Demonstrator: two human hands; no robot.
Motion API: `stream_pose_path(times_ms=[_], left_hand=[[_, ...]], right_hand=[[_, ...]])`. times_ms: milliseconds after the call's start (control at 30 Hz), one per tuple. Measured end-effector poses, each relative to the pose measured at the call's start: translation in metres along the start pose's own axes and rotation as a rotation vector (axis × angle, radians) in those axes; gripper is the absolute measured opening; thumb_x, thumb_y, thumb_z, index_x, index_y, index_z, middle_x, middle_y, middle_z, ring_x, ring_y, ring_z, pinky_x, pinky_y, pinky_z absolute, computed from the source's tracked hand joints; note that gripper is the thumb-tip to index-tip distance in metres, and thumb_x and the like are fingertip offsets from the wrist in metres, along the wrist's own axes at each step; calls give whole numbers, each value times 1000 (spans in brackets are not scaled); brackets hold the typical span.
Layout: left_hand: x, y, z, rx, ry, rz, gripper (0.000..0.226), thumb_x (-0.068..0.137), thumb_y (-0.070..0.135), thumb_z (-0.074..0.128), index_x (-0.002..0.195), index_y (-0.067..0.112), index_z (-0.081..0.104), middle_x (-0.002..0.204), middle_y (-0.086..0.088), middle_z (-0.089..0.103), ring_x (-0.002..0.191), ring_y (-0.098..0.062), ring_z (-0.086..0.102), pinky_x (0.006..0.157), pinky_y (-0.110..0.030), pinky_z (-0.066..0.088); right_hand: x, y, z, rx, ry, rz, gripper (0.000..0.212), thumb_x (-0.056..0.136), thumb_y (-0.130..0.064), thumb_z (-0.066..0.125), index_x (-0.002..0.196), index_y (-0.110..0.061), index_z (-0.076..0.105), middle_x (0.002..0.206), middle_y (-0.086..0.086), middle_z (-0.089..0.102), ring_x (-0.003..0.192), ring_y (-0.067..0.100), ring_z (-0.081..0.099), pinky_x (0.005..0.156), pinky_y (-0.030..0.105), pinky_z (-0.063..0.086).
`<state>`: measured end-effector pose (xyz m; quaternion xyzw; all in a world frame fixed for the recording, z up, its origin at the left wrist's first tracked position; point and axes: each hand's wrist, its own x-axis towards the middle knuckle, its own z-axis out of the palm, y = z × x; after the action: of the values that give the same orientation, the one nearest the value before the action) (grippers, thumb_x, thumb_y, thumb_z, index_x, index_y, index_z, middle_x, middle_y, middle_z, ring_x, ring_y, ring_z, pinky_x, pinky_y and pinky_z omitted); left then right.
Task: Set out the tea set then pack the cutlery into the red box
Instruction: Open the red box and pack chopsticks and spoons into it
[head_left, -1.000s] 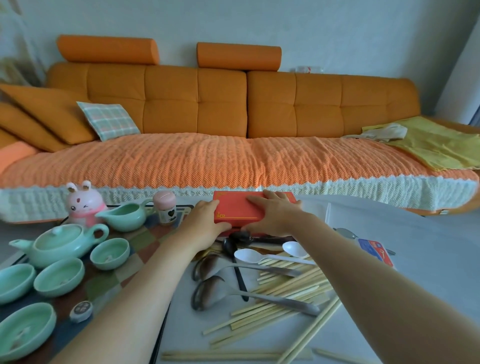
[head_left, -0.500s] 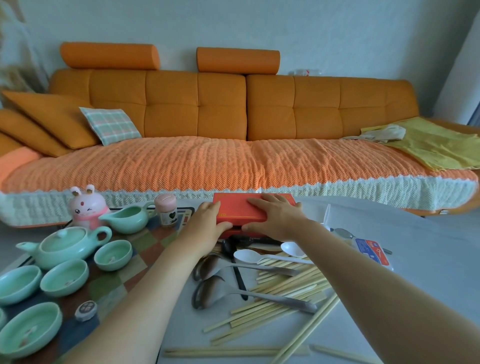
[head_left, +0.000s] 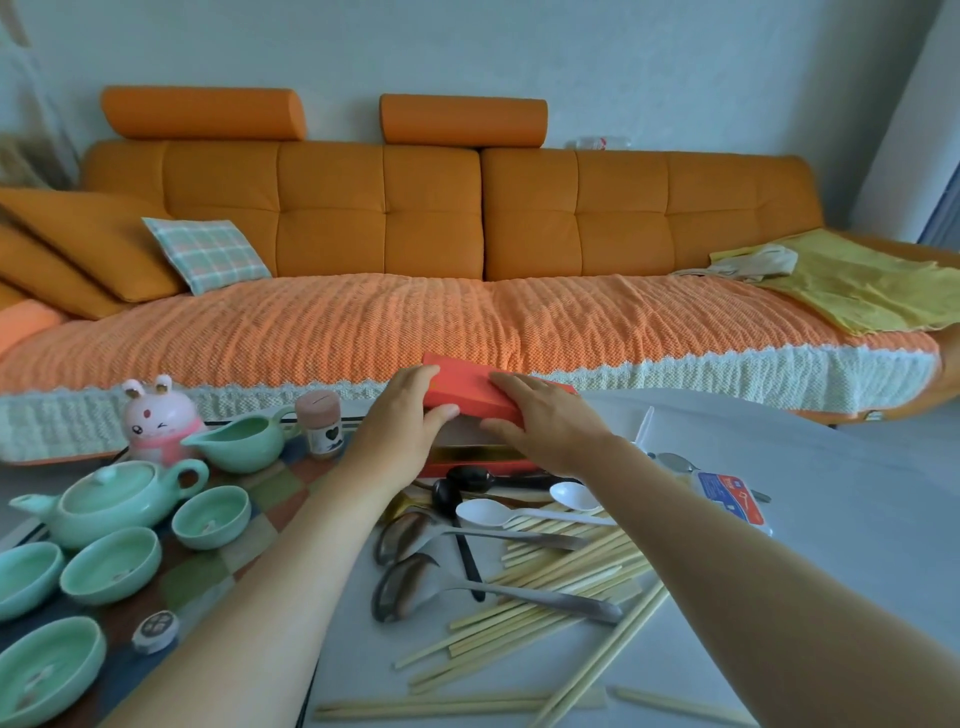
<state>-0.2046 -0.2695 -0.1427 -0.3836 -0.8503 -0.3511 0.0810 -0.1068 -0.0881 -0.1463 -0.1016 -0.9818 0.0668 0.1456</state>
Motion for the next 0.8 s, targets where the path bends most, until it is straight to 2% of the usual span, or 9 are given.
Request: stream_pose_path(times_ms=[67,167,267,333,433,500,633,733,800], left_hand=[[4,8,0,-11,71,40,39,102,28,49,137,12,51,136,-3,52,123,-19,50,93,-21,33],[4,28,5,10,42,156,39,101,26,52,138,14,51,136,-1,53,123,-16,49,94,-19,32],[3,53,11,-56,104,209,42,102,25,48,143,15,45,146,1,44,133,-13,41,101,-17,28],[0,69,15,-77,158,236,41,102,22,49,142,14,46,147,0,41,138,-13,35,105,-14,23],[-5,95,28,-96,206,277,30,99,17,53,128,15,55,130,2,48,126,-11,42,102,-16,31],[-7,112,41,-132,132,229,24,99,18,51,122,20,57,121,7,48,119,-10,43,94,-20,33],[-7,163,80,-91,-163,200,29,98,22,51,127,25,53,127,8,46,117,-12,47,89,-26,38],[-7,196,109,-21,-351,244,40,96,30,56,135,25,49,136,6,45,123,-14,47,99,-32,42],[-8,211,127,11,-470,252,57,90,41,62,142,25,43,145,5,40,131,-14,42,106,-35,39]], right_hand=[[0,-1,-4,-26,41,-111,55,101,-35,46,152,-21,28,148,4,46,127,27,50,102,44,43],[-4,2,-9,-117,114,-213,57,93,-3,53,147,-15,39,141,6,53,120,29,56,100,47,45],[-13,16,-21,-151,319,-303,50,82,3,67,130,-7,58,119,8,68,99,29,67,77,43,57],[-22,29,-36,-188,400,-283,51,75,7,72,123,-5,62,111,9,71,89,29,69,65,40,59],[-45,50,-60,-258,385,-174,46,83,6,59,127,-7,58,113,8,69,91,30,68,66,42,58],[-62,67,-70,-346,294,-61,53,86,4,50,137,-13,48,120,3,65,97,28,65,70,39,55],[-115,117,-85,-461,190,102,53,90,0,47,139,-20,44,124,-5,64,93,23,68,68,35,55],[-150,154,-94,-482,183,217,59,93,-2,46,148,-21,38,133,-6,61,100,25,68,67,32,48],[-169,174,-97,-492,176,296,59,93,-1,47,147,-21,38,129,-4,63,97,25,67,63,31,43]])
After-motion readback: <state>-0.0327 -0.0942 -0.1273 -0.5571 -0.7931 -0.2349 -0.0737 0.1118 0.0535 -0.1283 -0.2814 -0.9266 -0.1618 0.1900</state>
